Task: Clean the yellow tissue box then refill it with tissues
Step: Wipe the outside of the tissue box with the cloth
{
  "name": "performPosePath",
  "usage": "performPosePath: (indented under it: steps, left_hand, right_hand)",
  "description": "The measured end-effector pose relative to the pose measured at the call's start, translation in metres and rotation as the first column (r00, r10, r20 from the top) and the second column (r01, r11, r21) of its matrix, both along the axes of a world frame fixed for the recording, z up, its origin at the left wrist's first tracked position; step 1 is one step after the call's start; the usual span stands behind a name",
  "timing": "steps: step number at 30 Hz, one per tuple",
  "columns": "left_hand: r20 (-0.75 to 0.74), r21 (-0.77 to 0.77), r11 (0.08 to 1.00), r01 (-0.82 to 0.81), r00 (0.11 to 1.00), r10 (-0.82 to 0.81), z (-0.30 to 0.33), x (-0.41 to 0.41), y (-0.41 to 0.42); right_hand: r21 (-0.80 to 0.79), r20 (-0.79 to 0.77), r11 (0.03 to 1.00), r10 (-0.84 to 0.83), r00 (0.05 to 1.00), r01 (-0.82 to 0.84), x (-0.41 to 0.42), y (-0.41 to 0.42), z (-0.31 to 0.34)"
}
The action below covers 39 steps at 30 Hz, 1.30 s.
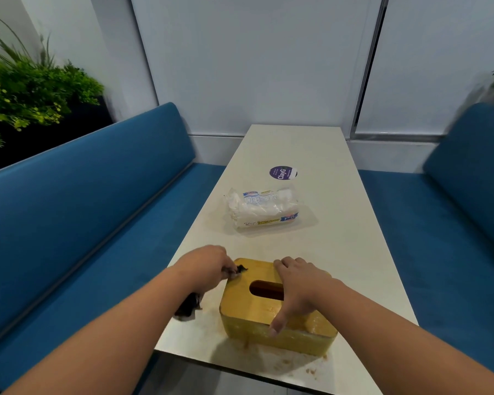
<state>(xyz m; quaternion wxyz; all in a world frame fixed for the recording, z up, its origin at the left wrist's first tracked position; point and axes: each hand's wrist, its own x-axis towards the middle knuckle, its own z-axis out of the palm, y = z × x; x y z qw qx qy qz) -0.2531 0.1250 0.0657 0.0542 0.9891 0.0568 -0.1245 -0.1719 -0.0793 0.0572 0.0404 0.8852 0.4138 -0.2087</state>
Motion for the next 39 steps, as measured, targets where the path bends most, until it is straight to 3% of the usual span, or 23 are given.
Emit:
performPosePath:
  steps: [6, 10, 15, 19, 25, 30, 35, 39]
  left_hand:
    - [0.028, 0.045, 0.994, 0.104, 0.994, -0.105, -0.005, 0.04, -0.031]
    - [0.009, 0.099, 0.995, -0.004, 1.0, 0.003, -0.007, 0.041, -0.013]
    - [0.06, 0.062, 0.997, 0.046, 0.997, -0.05, -0.009, 0.044, -0.041]
    - [0.01, 0.079, 0.995, -0.066, 0.998, 0.066, -0.003, 0.044, -0.029]
    - [0.027, 0.048, 0.997, 0.064, 0.998, -0.065, -0.006, 0.055, -0.066]
    - [0.034, 0.073, 0.997, -0.017, 0.999, 0.015, -0.007, 0.052, -0.042]
    - [0.09, 0.035, 0.995, 0.092, 0.991, -0.094, -0.012, 0.051, -0.063]
    - [0.069, 0.074, 0.997, 0.008, 0.998, -0.013, -0.009, 0.051, -0.045]
  right_hand:
    - [-0.005, 0.026, 1.0, 0.009, 1.0, -0.009, 0.001, 0.0, -0.003]
    - [0.003, 0.026, 1.0, 0.017, 1.0, -0.017, 0.001, -0.001, -0.002]
    - [0.035, -0.012, 0.999, 0.025, 1.0, -0.025, 0.005, -0.009, -0.002]
    - [-0.023, -0.036, 1.0, 0.005, 0.999, -0.005, 0.013, -0.026, 0.003]
    - [-0.032, -0.017, 0.999, -0.016, 1.0, 0.016, 0.011, -0.028, 0.001]
    - [-0.038, -0.018, 0.999, -0.014, 1.0, 0.013, 0.01, -0.029, 0.002]
    - [-0.038, -0.005, 0.999, -0.012, 1.0, 0.012, 0.01, -0.028, 0.001]
    - [-0.032, -0.018, 0.999, -0.012, 1.0, 0.011, 0.011, -0.029, 0.001]
